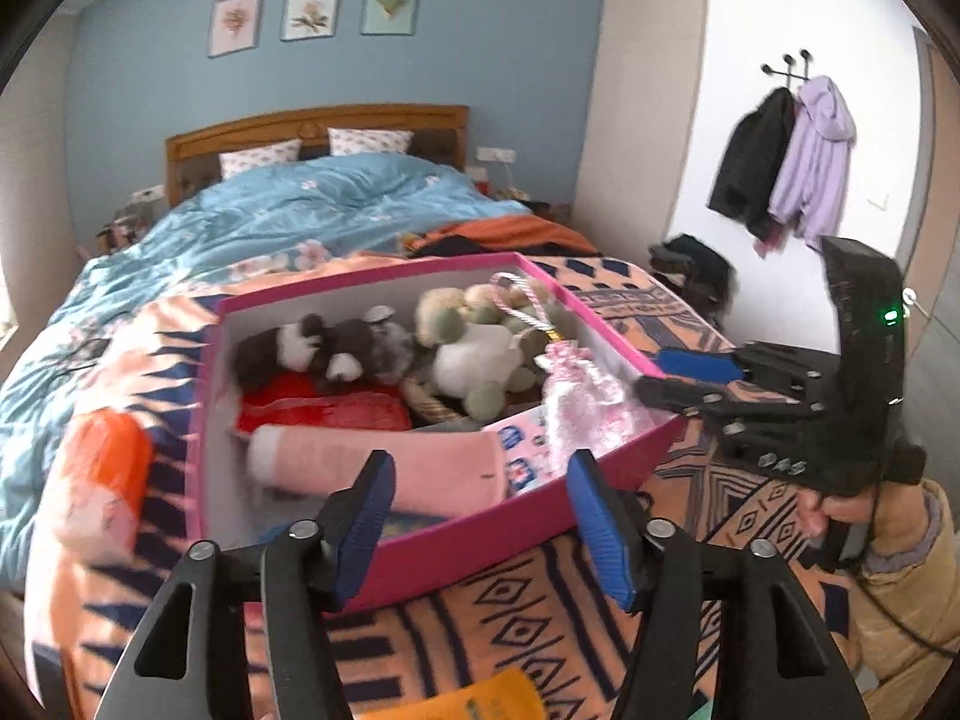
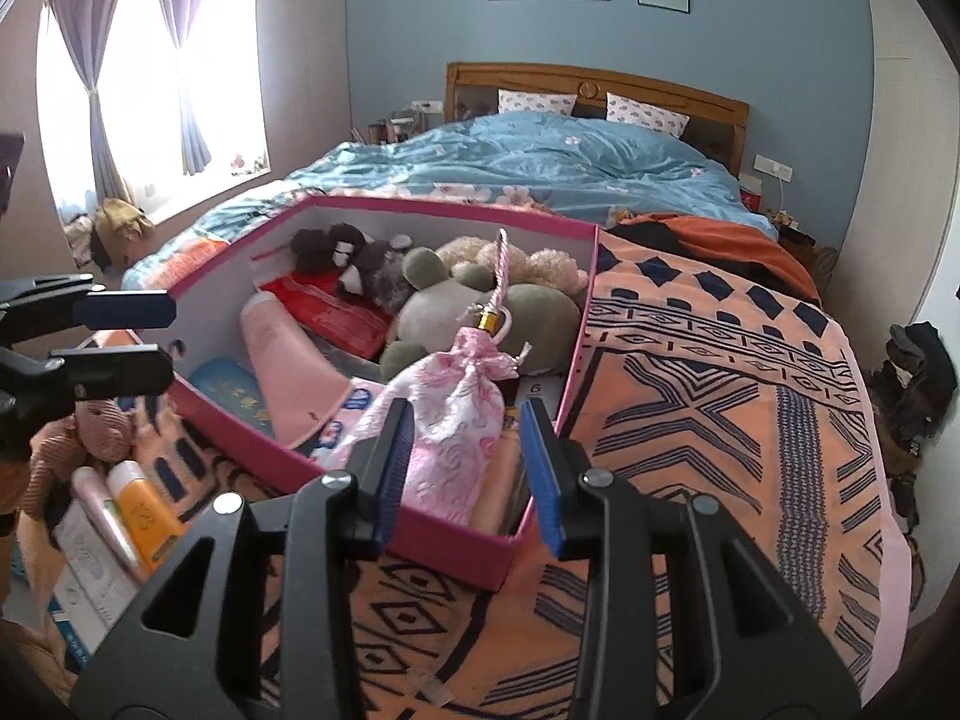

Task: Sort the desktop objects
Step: 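Lower the pouch into the box and open the right gripper, then withdraw the right gripper from the box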

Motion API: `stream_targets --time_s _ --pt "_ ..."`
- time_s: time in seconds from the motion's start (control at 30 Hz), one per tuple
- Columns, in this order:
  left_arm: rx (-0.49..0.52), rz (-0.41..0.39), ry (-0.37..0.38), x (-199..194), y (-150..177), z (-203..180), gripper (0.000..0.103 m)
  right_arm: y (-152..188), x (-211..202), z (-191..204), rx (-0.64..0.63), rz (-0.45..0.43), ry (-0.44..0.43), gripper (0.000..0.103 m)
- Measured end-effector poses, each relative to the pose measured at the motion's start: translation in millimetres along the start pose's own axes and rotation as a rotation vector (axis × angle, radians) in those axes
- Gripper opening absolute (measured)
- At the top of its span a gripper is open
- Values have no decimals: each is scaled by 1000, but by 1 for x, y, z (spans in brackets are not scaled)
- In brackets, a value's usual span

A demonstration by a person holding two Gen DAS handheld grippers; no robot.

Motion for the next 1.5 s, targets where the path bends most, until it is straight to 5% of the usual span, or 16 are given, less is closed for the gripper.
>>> stream_targets --time_s 0.27,0.53,1.0,1.5 --pt "-64 13 -99 -19 45 35 64 15 -28 41 -38 -36 -181 43" --pt "-119 86 -127 -12 86 56 64 43 -8 87 -60 67 -324 43" --pt "-199 146 -96 -3 134 70 64 83 30 135 -78 230 -443 43" --pt "-180 201 -15 8 150 63 64 97 47 130 4 300 -479 51"
Point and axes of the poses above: each gripper's, at about its wrist camera, not at the fingertips, and x roughly the way its jaws point, z to its left, y to its underside, the point moved 8 cm from there along x, roughly the way its jaws point, and after that the axes turned 13 degrees about z, right-handed, at the moved point
